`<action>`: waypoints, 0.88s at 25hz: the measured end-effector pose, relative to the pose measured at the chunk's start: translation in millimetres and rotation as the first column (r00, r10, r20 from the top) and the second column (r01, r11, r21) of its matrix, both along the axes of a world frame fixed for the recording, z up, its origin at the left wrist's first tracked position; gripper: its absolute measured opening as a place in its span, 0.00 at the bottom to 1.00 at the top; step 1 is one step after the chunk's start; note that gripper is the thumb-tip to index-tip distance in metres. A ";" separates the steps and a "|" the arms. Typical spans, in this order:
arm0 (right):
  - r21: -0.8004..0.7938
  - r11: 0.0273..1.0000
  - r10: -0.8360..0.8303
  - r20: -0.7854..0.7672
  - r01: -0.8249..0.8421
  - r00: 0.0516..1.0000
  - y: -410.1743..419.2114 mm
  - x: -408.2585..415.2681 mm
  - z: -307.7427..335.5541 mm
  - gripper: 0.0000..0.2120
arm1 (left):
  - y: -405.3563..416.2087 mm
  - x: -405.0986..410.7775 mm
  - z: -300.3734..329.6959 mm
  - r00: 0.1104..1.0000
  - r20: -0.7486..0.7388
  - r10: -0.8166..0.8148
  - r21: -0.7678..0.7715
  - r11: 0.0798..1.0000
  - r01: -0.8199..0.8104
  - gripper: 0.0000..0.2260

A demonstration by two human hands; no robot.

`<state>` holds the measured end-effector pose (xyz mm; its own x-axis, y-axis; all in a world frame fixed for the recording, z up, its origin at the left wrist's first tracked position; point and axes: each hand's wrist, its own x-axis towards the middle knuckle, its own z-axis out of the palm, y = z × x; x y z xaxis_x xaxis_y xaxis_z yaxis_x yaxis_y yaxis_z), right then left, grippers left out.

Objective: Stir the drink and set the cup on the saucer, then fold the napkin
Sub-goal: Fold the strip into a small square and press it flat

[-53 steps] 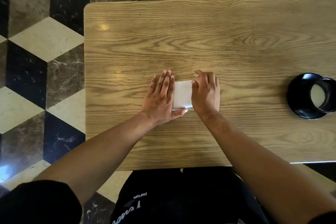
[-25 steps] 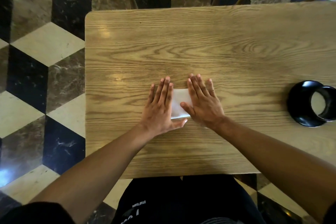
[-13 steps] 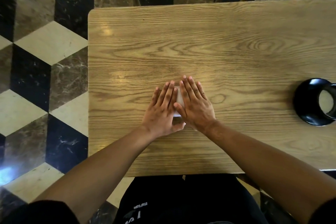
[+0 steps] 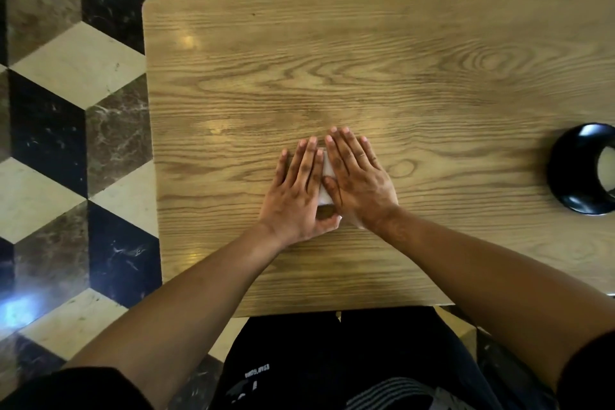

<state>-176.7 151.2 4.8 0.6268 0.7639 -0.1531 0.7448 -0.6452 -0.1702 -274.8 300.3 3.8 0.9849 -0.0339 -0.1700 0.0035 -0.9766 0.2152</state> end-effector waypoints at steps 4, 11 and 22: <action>-0.071 0.997 -0.023 -0.067 0.018 0.997 5.0 0.5 8.2 0.34 | 14.8 -12.2 6.8 0.997 0.051 0.062 -0.013 0.998 -0.061 0.53; -0.026 0.998 -0.056 -0.087 0.054 0.995 36.6 -7.9 14.9 0.35 | 73.7 -46.5 -7.0 0.949 0.014 0.315 0.148 0.938 -0.313 0.40; -0.067 0.994 -0.090 -0.083 0.084 0.993 39.5 -7.6 2.2 0.33 | 71.9 -47.5 -9.9 0.939 0.004 0.345 0.104 0.933 -0.344 0.41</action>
<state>-184.2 190.7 6.9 0.6728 0.6942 -0.2557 0.6699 -0.7184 -0.1877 -322.3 372.2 -6.1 0.9306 0.3251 -0.1684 0.3457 -0.9316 0.1122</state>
